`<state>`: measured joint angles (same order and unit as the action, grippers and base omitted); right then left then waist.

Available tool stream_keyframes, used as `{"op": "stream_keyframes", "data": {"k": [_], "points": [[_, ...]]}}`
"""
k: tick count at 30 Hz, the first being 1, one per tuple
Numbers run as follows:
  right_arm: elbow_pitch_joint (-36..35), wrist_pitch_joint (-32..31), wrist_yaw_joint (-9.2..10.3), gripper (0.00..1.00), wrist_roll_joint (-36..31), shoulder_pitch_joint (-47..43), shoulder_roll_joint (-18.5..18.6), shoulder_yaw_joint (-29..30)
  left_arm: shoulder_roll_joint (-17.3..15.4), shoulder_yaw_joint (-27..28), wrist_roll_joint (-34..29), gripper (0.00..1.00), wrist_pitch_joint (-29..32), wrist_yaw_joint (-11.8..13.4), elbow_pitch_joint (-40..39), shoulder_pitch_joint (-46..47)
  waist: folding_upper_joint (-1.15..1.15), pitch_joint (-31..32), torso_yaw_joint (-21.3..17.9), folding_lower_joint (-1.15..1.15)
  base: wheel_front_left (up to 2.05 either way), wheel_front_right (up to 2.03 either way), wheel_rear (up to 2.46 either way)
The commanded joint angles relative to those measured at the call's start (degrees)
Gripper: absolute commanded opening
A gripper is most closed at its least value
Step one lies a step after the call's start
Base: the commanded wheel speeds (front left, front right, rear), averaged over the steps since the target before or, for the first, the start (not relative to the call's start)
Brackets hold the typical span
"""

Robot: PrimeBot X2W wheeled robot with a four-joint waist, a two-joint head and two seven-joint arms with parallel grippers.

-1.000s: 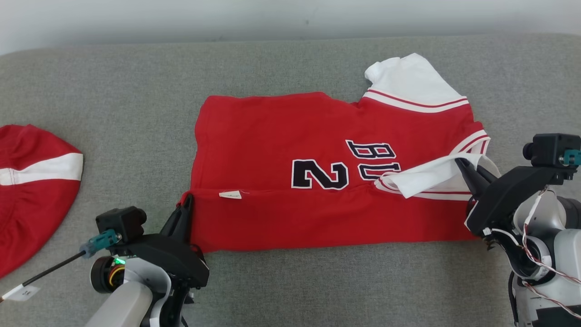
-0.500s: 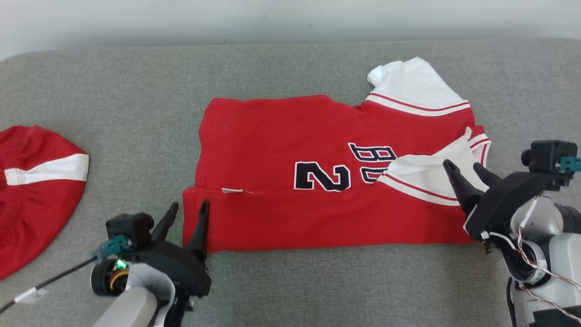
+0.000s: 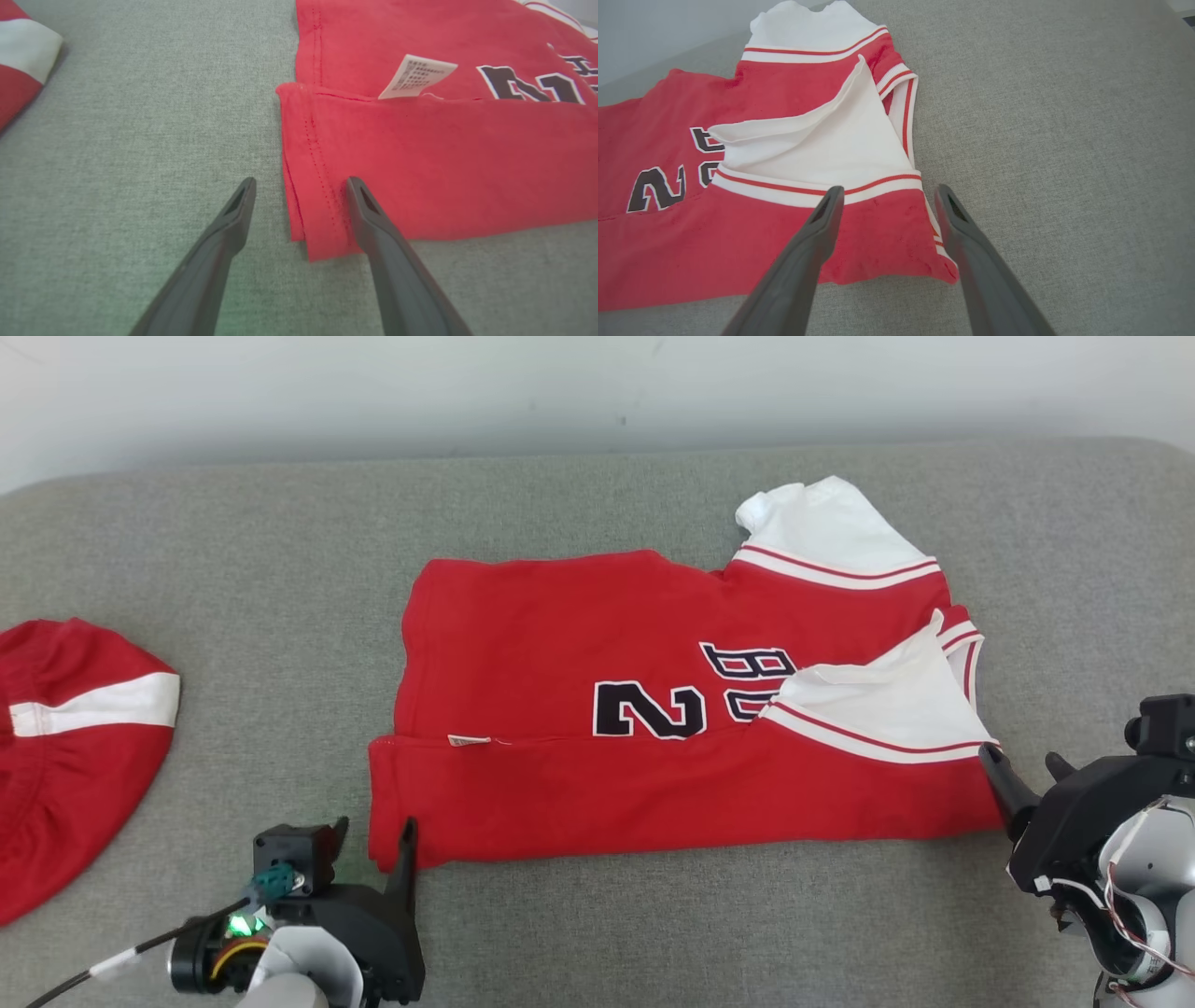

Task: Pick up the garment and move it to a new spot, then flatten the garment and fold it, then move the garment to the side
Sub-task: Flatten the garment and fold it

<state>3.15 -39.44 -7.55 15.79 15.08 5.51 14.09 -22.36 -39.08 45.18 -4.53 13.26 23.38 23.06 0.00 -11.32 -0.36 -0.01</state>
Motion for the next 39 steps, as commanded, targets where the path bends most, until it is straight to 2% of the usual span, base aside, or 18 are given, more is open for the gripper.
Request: {"op": "stream_keyframes", "data": {"k": [1,4,9,16,20,21,23,24,25,31,39], "points": [[0.24,-0.45,0.13,1.00,-1.00,0.04,-0.30,0.36,-0.39,-0.17,-0.74,1.00,0.24,0.64,0.39,1.03,0.00,-0.62,-0.30,0.01,0.00,0.00,0.00],[1.46,-1.80,0.13,1.00,-4.93,1.19,-0.16,0.92,-0.19,-1.39,-2.16,1.00,1.56,1.96,1.41,2.24,0.00,-1.91,-0.55,0.01,0.00,0.00,0.00],[4.73,-2.18,0.13,1.00,-8.31,3.21,-0.85,2.07,0.27,-2.43,-2.62,1.00,3.30,2.54,2.68,2.80,0.00,-3.59,-0.55,0.01,0.00,0.00,0.00],[9.95,-5.53,0.13,1.00,-11.30,5.02,-1.79,4.12,0.91,-4.09,-1.51,1.00,6.31,1.08,4.45,2.39,0.00,-4.40,0.04,0.01,0.00,0.00,0.00],[11.14,-8.22,0.13,1.00,-10.58,3.91,-2.44,4.67,1.88,-5.28,0.36,1.00,9.51,-0.21,4.69,0.95,0.00,-4.08,0.28,0.01,0.00,0.00,0.00],[11.28,-8.78,0.13,1.00,-10.35,3.50,-2.55,4.68,2.09,-5.40,0.59,0.90,10.27,-0.42,4.43,0.46,0.00,-3.99,0.28,0.01,0.00,0.00,0.00],[11.27,-9.39,0.13,1.00,-10.12,3.01,-2.66,4.60,2.09,-5.70,1.24,0.36,10.95,-0.92,4.02,-0.07,0.00,-3.88,0.22,0.01,0.00,0.00,0.00],[11.21,-9.55,0.13,0.36,-10.04,2.85,-2.70,4.51,2.00,-5.73,1.43,0.13,11.20,-1.11,4.10,-0.16,0.00,-3.83,0.16,0.01,0.00,0.00,0.00],[10.98,-9.13,0.13,0.00,-9.78,2.75,-2.74,4.37,1.87,-5.93,1.46,0.00,11.58,-1.43,4.35,-0.23,0.00,-3.78,0.09,0.01,0.00,0.00,0.00],[9.72,-6.92,0.13,0.00,-7.89,1.91,-2.45,4.18,1.58,-5.30,2.79,0.00,11.49,-1.38,3.98,-1.20,0.00,-2.21,0.26,0.01,0.00,0.00,0.00],[3.91,-9.42,0.13,0.00,-6.13,-2.80,-2.39,5.05,-0.72,-4.29,3.39,0.00,10.82,0.05,0.14,-3.86,0.00,1.29,0.94,0.01,0.00,0.00,0.00]]}}
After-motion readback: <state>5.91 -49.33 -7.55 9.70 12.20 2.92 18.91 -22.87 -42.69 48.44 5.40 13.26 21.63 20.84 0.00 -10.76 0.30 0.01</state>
